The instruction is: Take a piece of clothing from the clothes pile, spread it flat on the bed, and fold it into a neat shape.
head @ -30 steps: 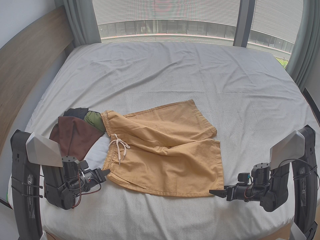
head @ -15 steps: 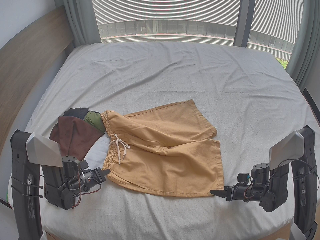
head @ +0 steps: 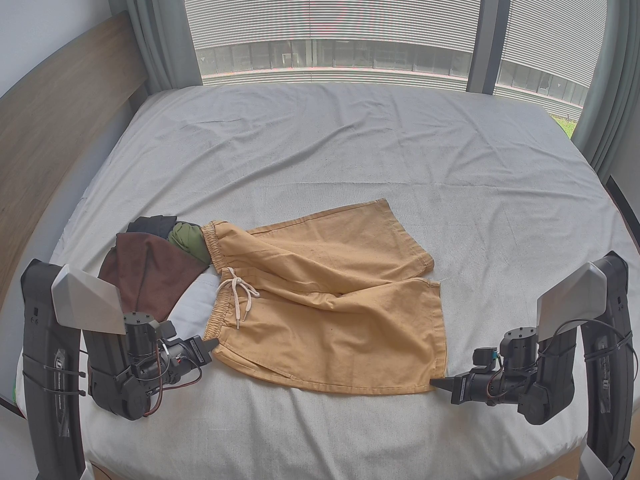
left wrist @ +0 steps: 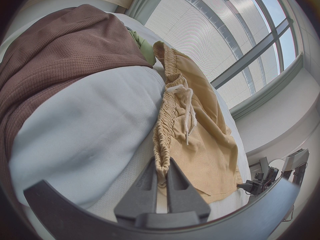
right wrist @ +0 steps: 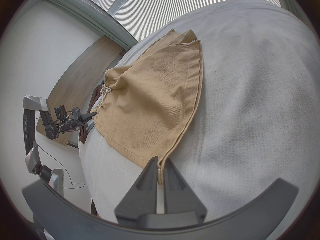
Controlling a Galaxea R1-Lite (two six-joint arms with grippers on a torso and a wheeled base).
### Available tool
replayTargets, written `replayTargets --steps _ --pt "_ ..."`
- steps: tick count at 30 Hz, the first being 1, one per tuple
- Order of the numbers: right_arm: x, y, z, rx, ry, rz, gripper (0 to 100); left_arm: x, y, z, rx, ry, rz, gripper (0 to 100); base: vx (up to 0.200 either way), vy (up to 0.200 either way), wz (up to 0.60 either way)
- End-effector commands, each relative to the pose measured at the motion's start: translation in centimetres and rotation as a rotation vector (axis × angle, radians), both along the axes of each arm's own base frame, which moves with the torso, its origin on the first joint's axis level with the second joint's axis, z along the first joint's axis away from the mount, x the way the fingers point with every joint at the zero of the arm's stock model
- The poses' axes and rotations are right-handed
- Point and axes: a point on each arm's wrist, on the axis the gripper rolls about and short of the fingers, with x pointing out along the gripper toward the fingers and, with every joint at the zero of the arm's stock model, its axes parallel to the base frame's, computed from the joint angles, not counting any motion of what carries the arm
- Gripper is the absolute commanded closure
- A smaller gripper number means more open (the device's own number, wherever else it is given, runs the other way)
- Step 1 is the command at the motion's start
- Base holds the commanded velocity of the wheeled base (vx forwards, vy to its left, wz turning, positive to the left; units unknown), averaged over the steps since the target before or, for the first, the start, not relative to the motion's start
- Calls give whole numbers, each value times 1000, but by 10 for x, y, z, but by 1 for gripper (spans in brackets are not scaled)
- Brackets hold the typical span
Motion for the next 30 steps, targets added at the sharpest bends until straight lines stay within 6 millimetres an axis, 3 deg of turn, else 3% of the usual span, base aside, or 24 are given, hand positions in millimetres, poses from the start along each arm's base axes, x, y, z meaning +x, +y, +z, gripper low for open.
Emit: replayTargets --steps 1,27,30 --pt "-1 3 -1 0 1 13 100 0 -1 2 -2 -8 -1 100 0 0 0" --pt "3 -1 4 2 -26 -8 100 0 0 3 -1 -7 0 100 0 0 0" --pt "2 -1 6 -1 -26 -9 100 -7 1 6 -1 11 2 100 0 0 0"
